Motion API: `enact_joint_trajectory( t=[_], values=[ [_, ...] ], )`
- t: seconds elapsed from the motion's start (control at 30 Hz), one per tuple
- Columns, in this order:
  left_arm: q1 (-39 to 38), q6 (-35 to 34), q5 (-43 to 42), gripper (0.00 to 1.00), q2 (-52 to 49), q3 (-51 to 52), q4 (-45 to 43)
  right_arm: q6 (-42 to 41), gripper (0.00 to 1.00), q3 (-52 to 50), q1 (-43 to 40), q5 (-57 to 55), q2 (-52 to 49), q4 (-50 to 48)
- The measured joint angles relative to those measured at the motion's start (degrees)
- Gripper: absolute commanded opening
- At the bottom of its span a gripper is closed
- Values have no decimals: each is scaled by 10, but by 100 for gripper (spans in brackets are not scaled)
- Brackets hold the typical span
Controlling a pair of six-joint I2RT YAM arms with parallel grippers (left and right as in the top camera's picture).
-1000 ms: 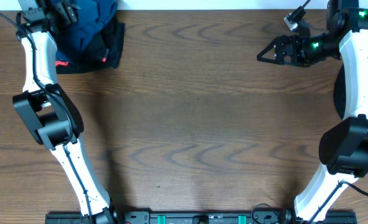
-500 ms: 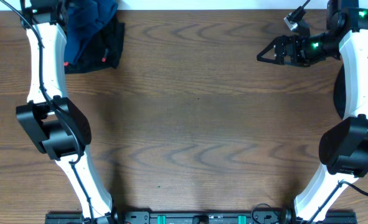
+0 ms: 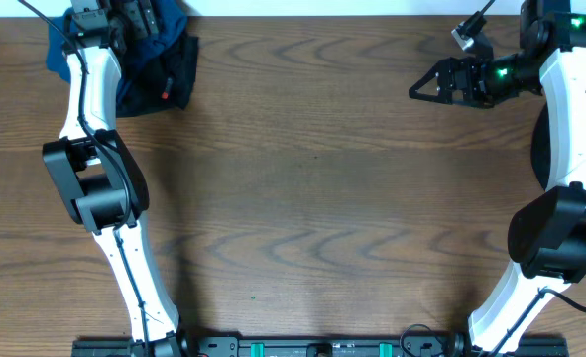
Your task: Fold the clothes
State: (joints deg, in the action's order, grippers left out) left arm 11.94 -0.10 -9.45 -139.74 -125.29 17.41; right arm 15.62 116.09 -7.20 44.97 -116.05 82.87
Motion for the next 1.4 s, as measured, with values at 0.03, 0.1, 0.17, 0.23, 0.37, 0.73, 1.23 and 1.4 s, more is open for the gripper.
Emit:
enact_joint_trajectory(
  t=[0.03,0.1,0.17,0.23,0.37,0.73,1.23,1.4],
  values=[
    [0,0,0,92,0,0,0,0,99,0,0,0,0,1],
    [0,0,0,92,3,0,-1,0,99,0,0,0,0,1],
    [0,-1,-2,92,9,1,0,0,99,0,0,0,0,2],
    [0,-1,-10,92,20,3,0,0,99,0,0,0,0,2],
    [1,-3,-53,98,66,15,1,-4,99,0,0,0,0,-11],
    [0,-14,-192,98,320,17,110,-80,99,0,41,-161,38,-43],
    [-39,29,-206,98,537,17,485,-219,99,1,150,-397,204,35],
    [-62,47,-206,98,604,16,589,-240,99,-10,191,-411,247,76]
  ],
)
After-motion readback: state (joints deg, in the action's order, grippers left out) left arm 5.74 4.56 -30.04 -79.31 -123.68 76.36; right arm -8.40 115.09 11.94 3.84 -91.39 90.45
